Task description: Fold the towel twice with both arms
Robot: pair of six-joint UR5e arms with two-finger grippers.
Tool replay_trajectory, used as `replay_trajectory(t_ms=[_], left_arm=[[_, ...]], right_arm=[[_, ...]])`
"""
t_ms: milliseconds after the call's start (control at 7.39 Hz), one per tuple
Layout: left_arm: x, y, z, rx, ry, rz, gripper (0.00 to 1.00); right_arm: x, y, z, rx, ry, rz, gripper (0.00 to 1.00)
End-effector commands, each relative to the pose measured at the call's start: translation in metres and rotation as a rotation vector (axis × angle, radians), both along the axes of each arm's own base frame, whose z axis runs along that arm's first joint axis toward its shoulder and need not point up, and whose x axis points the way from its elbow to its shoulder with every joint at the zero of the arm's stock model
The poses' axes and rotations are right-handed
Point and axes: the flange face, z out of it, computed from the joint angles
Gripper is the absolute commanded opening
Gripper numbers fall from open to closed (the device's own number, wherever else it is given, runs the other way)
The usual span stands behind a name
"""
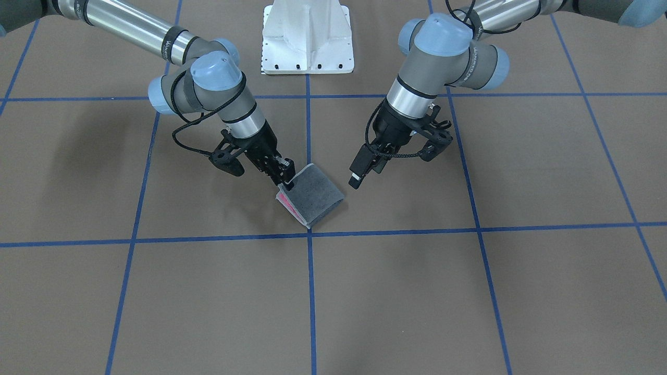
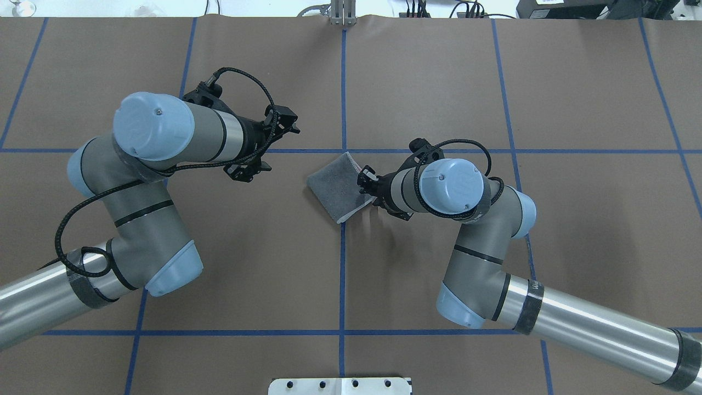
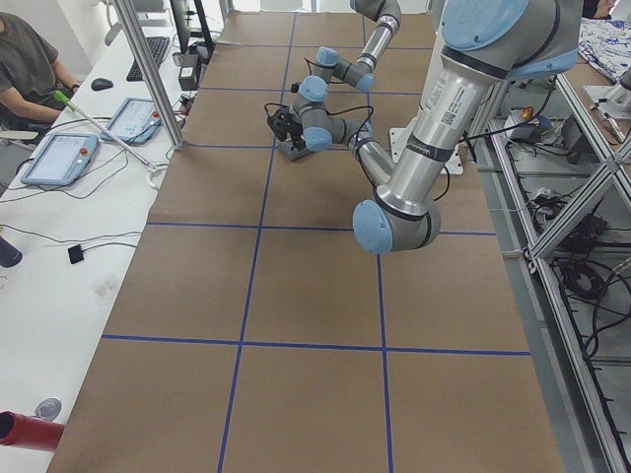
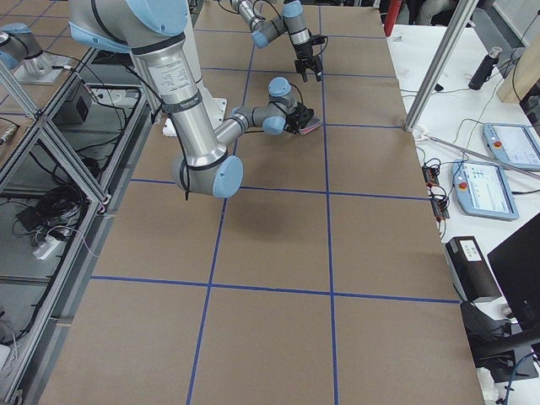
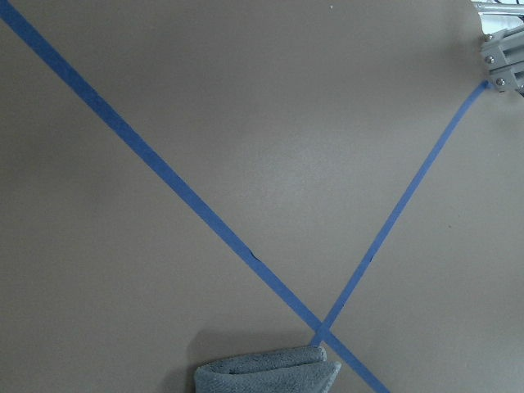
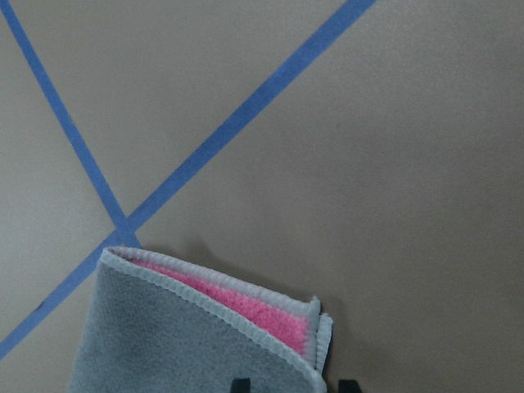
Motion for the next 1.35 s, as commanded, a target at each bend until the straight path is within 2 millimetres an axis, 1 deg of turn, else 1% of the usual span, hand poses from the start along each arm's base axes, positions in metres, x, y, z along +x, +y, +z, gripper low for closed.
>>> replay_trajectory(t_ms=[0,135,406,812,1218], left_arm=[[0.000,0.000,0.000,0.000,0.000,0.000,0.99],[0.000,0.000,0.000,-0.001,-0.001,0.000,0.99],[0.002,0.001,0.000,0.000,-0.001,0.002,0.99],[0.004,0.001,0.000,-0.002,-0.002,0.003,0.99],[0.006,0.001,0.001,-0.005,-0.004,0.002,0.99]], right_arm=[[0.001,-0.001,0.000,0.000,0.001,0.004,0.08],[0.001,-0.001,0.002,-0.001,0.003,0.004,0.00],[0.003,0.000,-0.001,0.004,-0.003,0.003,0.00],[0.015,-0.015,-0.004,0.012,-0.005,0.026,0.00],[0.013,-0.018,-0.001,0.009,0.005,0.029,0.00]])
